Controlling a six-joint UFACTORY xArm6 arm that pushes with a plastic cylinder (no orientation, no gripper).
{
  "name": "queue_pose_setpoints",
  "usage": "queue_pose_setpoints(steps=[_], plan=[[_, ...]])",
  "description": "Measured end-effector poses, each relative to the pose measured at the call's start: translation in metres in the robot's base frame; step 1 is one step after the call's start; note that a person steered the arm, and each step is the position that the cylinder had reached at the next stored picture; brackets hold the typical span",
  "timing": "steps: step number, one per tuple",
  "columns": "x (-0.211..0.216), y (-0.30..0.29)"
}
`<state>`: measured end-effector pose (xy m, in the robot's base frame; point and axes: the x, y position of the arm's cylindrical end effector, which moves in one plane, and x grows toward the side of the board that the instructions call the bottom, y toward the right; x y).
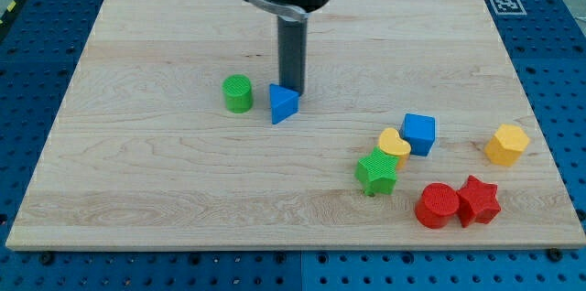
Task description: Push blue triangle below the green circle
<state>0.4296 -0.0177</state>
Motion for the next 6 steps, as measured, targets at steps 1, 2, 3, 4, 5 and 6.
queue_pose_setpoints(steps=[1, 2, 3, 4, 5, 6], plan=[[0.005, -0.016], [0.005, -0.003], [0.006, 0.027], [0.016, 0.026], [0.028, 0.013], [0.031, -0.002]])
